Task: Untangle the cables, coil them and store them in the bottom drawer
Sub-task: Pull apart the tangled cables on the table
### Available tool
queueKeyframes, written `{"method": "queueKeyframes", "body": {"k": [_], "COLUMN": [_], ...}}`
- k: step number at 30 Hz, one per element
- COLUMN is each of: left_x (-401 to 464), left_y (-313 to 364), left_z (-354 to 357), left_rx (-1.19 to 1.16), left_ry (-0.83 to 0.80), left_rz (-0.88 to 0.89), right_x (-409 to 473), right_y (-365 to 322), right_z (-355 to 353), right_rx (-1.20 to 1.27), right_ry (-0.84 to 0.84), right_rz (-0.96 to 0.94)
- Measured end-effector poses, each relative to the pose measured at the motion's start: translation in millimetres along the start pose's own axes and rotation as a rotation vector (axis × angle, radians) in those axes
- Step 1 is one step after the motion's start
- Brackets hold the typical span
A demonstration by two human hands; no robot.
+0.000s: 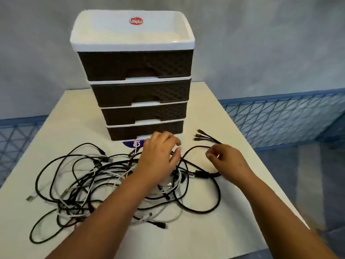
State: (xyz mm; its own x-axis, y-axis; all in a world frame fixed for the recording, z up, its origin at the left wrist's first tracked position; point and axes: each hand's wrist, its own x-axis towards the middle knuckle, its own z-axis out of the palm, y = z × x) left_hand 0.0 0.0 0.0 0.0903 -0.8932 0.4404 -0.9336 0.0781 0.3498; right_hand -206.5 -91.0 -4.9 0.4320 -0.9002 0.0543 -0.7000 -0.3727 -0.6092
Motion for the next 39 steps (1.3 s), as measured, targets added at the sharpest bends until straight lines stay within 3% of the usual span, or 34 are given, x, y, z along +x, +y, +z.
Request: {"method": "queueKeyframes", "body": {"k": [5,11,14,21,23,26,29,33,36,39], "left_x": [-5.3,-9.0,-8.2,-0.4,6.7,16.7,19.7,16.3,7.7,-6.5], "left_y": [19.0,36.5,41.6,50.0,57.2,67.5,69.9,72.7,70.2,55.9], "left_z": [36.5,57.3,63.6,48.0,34.3,13.7,-1.6,-17.6,-26.2,-30.8], "left_rx": [-0.009,0.087,0.159,0.191,0.061,-0.265,-0.432,-0.454,-0.531,-0.454], "left_ry": [-0.191,-0.341,-0.365,-0.224,-0.216,-0.186,-0.145,-0.145,-0.142,-0.190], "left_rz": [0.059,0.079,0.084,0.030,-0.047,-0.218,-0.292,-0.288,-0.324,-0.350], "right_x": [-14.8,-17.2,-19.4,-18.6,-18.9,-17.9,-8.8,4.1,9.4,15.5], "right_y": [28.5,37.7,40.4,35.8,28.3,4.7,-23.8,-44.7,-56.0,-70.5], "right_z": [19.6,22.5,19.5,-8.1,-14.6,-26.8,-39.9,-45.9,-47.2,-55.5], "right_rx": [-0.092,-0.183,-0.222,-0.176,0.000,0.538,0.891,0.917,0.925,0.960], "right_ry": [-0.154,-0.203,-0.168,0.108,0.184,0.283,0.117,-0.145,-0.179,-0.159], "right_rz": [0.020,-0.063,-0.173,-0.442,-0.385,-0.121,0.125,0.133,0.052,0.034]}}
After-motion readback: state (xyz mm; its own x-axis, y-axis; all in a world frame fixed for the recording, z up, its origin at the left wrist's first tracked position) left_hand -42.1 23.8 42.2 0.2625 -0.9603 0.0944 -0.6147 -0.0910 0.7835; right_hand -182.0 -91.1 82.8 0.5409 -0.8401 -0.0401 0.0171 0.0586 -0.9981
